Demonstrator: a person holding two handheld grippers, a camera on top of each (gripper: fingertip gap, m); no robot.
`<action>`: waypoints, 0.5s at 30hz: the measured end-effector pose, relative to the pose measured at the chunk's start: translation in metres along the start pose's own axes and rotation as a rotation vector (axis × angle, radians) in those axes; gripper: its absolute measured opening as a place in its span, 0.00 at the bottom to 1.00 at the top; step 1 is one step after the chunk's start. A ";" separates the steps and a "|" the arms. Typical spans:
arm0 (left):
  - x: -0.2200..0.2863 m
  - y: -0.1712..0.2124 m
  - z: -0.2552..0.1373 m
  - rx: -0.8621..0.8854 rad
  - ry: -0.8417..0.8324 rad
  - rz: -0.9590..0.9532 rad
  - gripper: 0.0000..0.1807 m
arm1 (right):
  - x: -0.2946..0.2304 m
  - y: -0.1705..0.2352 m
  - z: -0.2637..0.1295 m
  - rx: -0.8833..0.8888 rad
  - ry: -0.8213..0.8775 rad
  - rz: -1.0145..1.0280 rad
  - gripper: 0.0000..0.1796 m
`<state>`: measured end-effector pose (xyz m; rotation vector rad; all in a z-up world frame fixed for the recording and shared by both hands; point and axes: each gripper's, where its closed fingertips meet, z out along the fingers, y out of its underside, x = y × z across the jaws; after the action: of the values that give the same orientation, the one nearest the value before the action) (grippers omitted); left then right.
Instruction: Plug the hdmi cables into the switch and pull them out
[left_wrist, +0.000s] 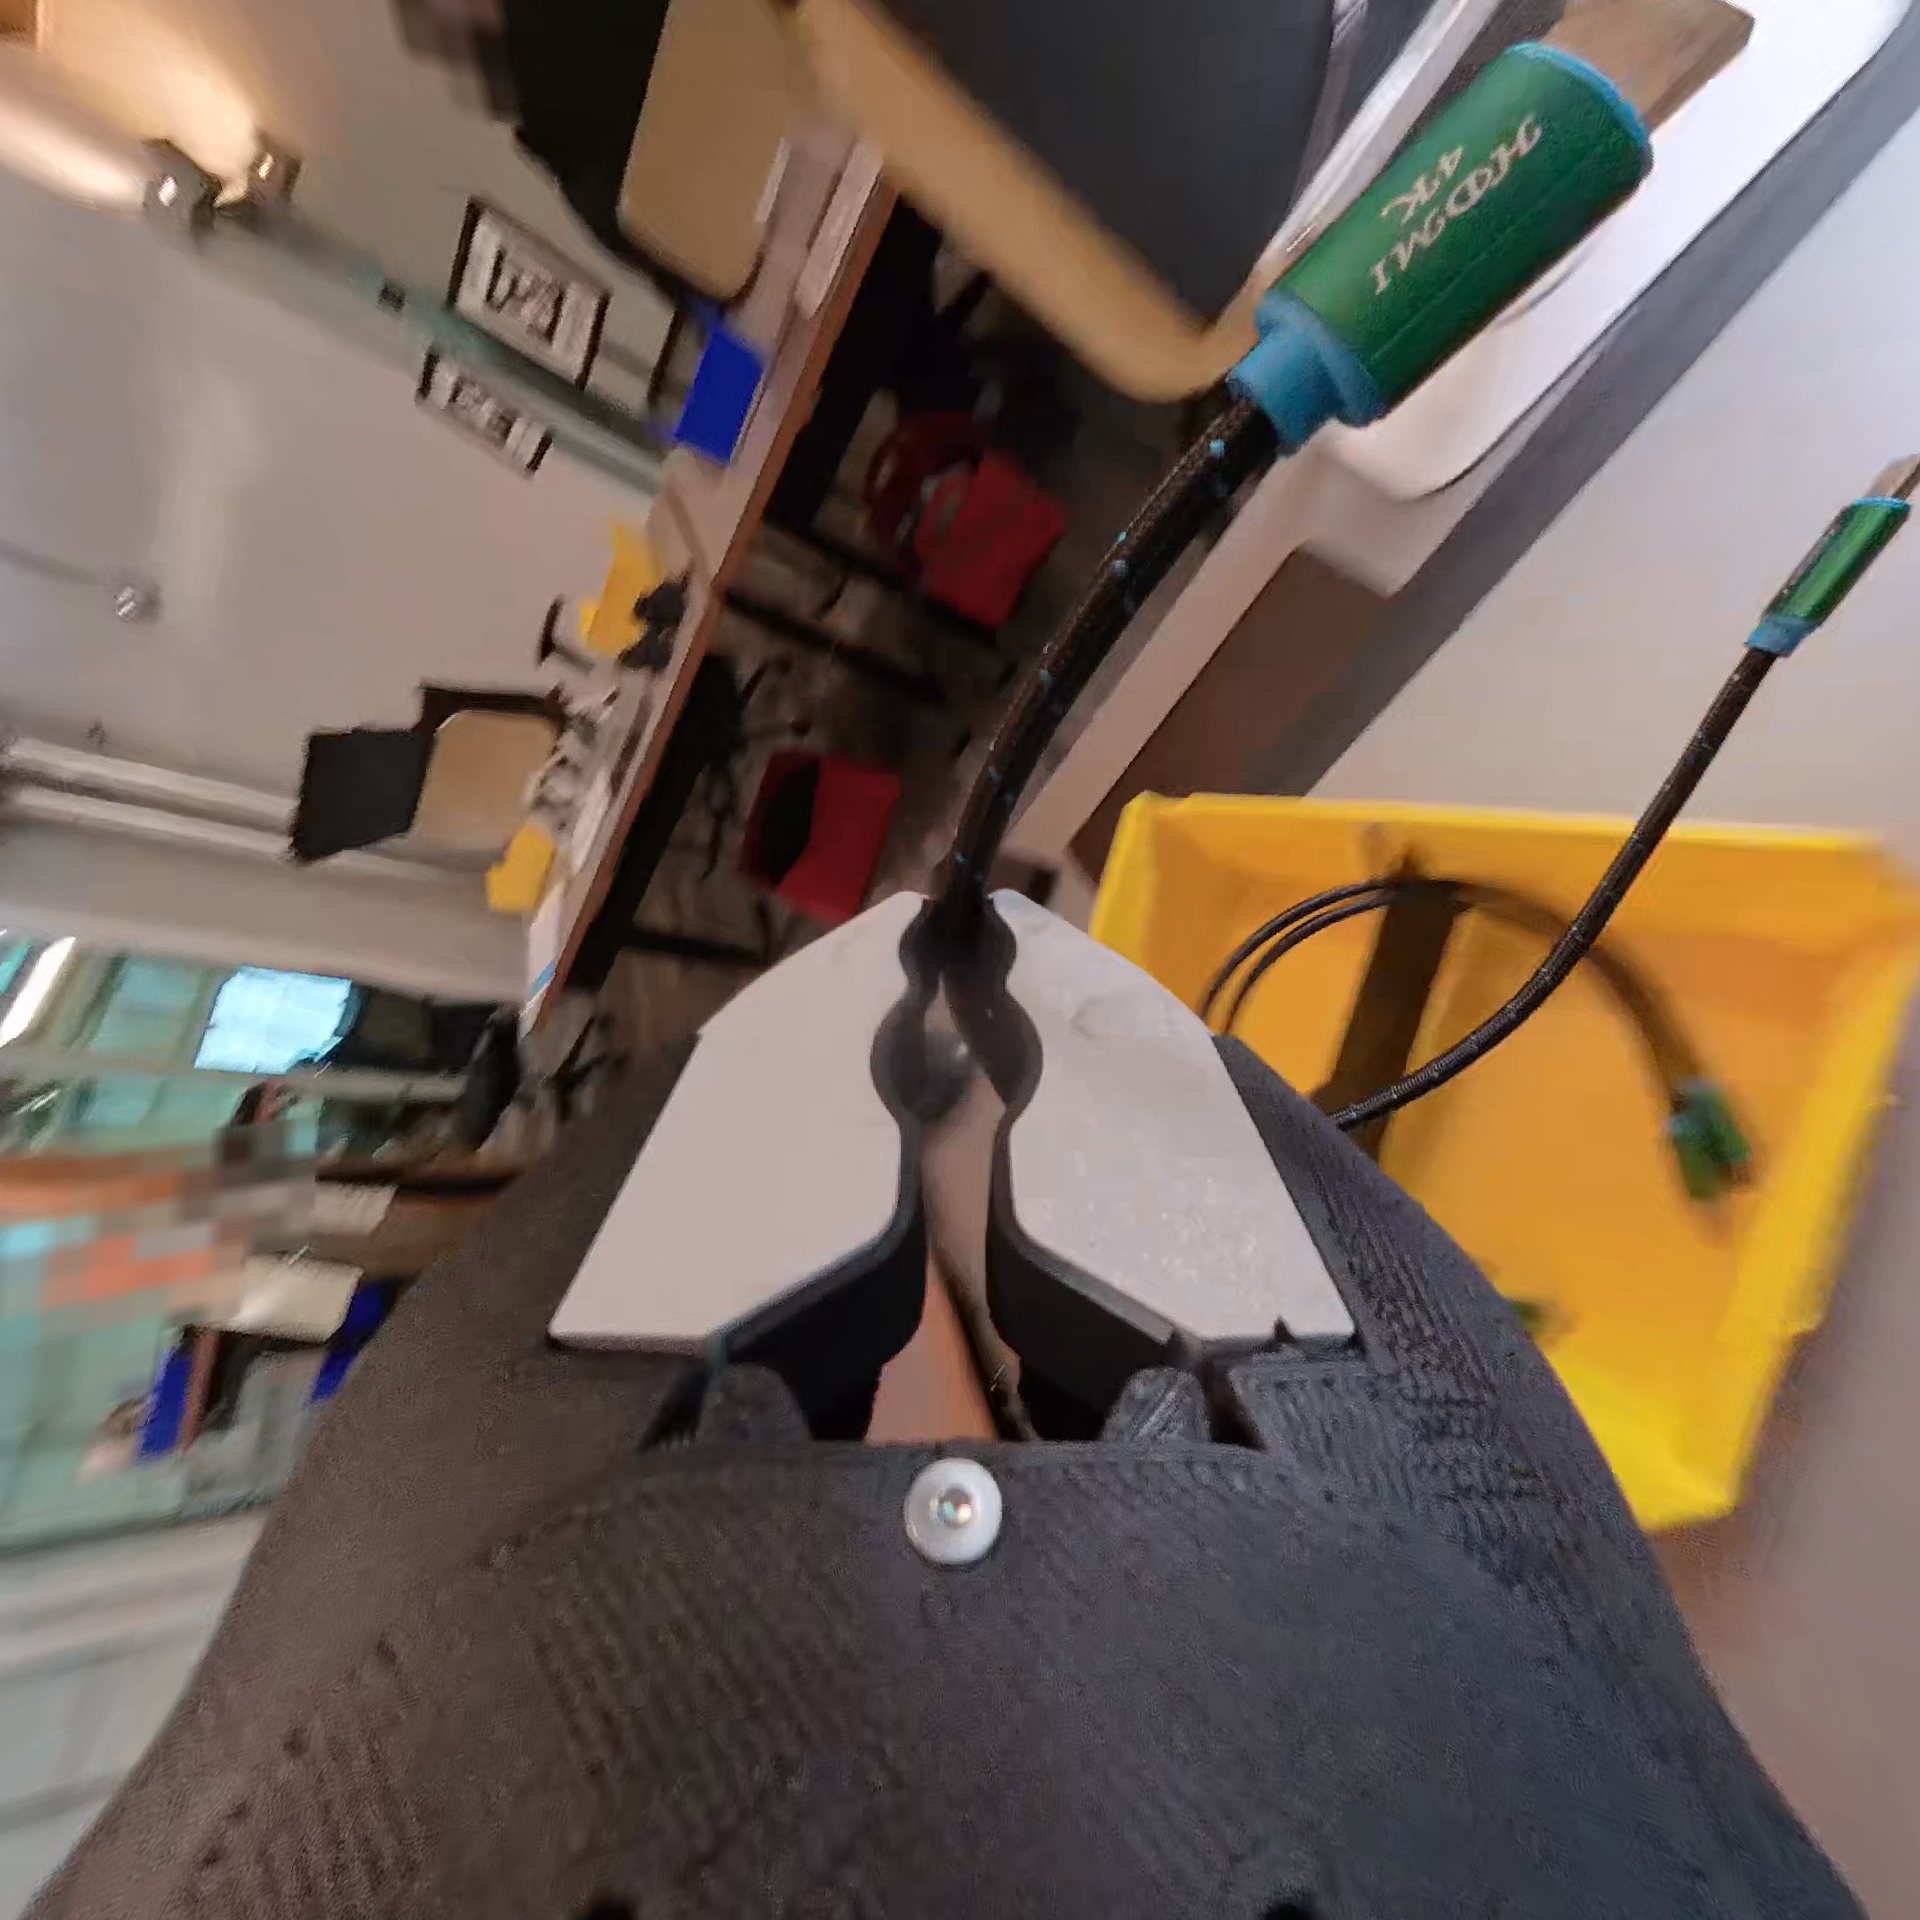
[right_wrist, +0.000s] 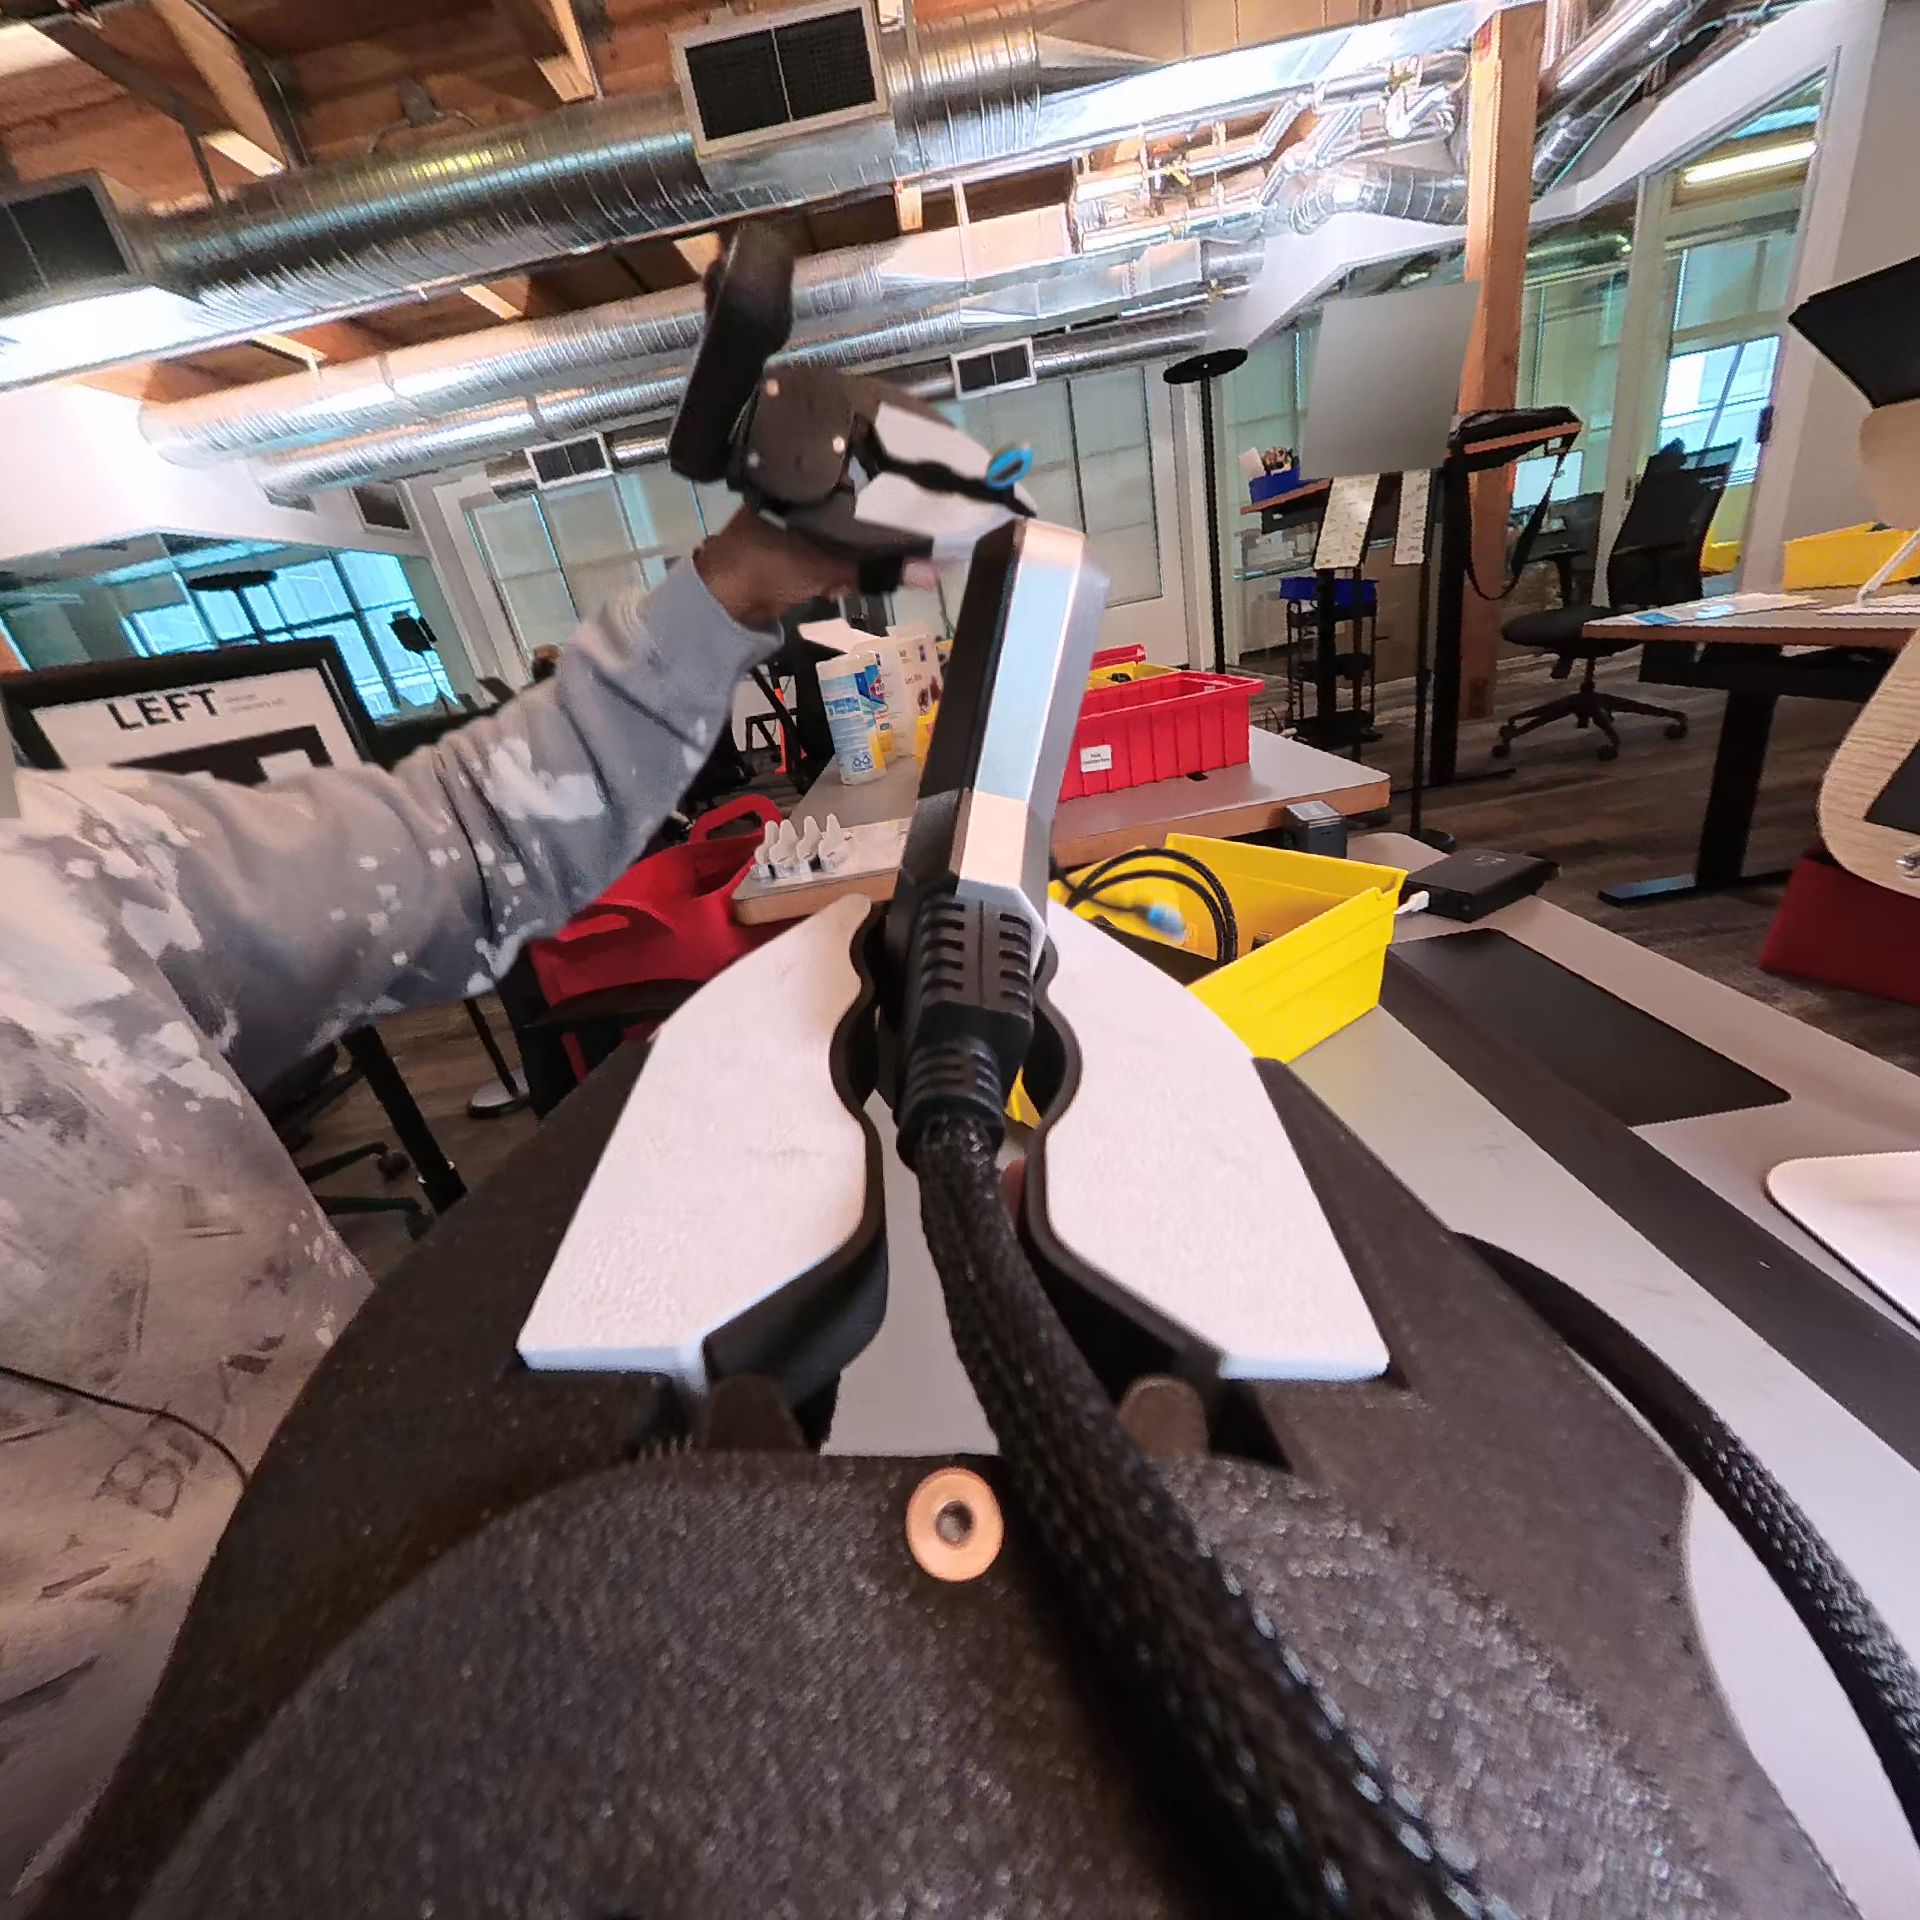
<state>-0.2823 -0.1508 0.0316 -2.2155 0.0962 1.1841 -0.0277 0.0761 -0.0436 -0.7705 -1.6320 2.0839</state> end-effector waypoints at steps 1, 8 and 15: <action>0.022 -0.012 0.002 0.046 0.044 -0.012 0.04 | 0.000 -0.001 0.000 0.004 -0.002 0.006 0.13; 0.184 -0.069 0.035 0.198 0.509 -0.164 0.04 | 0.004 -0.005 -0.012 0.010 0.010 0.022 0.13; 0.264 -0.081 0.046 0.295 0.974 -0.501 0.05 | 0.013 -0.016 -0.035 0.045 0.049 0.020 0.13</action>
<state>-0.1315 -0.0036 -0.1520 -2.1574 0.0900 -0.2135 -0.0158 0.1144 -0.0366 -0.8198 -1.5527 2.0914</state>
